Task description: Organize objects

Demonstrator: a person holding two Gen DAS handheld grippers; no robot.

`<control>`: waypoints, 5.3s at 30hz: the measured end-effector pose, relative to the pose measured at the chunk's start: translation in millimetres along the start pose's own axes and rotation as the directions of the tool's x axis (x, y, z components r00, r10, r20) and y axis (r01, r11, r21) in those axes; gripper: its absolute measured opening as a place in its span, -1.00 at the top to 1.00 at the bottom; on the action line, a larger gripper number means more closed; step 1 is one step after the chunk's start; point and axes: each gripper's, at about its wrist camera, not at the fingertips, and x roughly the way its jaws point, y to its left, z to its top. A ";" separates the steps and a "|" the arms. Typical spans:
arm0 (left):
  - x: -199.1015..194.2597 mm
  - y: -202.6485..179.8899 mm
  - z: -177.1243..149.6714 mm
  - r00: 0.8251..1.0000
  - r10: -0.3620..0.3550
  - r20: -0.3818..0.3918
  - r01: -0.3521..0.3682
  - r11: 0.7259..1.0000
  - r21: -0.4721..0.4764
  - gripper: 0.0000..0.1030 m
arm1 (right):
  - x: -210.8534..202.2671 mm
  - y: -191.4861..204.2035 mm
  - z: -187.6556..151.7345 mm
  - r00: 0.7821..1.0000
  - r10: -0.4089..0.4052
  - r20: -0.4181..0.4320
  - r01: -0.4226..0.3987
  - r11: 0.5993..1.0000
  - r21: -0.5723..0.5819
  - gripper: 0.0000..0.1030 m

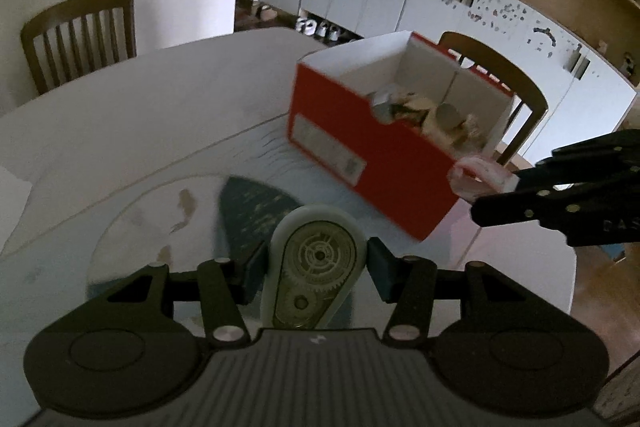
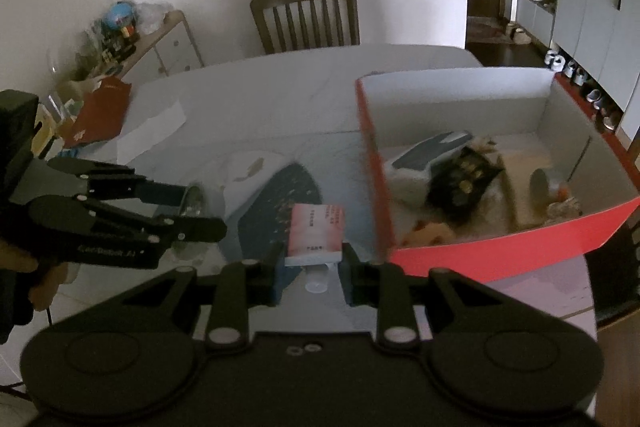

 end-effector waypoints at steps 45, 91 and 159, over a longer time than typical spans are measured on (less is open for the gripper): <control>138.8 -151.5 138.3 0.998 0.044 -0.052 -0.034 0.982 0.188 0.01 | 35.7 -196.6 64.9 0.990 -0.141 0.030 0.141 0.990 0.023 0.49; 129.4 -131.3 124.7 0.999 0.053 0.008 -0.053 0.999 -0.001 -0.22 | 29.8 -191.4 63.2 0.997 -0.061 -0.043 0.059 0.997 -0.048 0.16; 13.4 -151.5 43.2 0.976 0.084 0.202 -0.080 0.996 -0.031 -1.00 | -74.7 -131.8 -21.1 0.976 -0.042 0.214 0.035 0.999 0.038 -0.99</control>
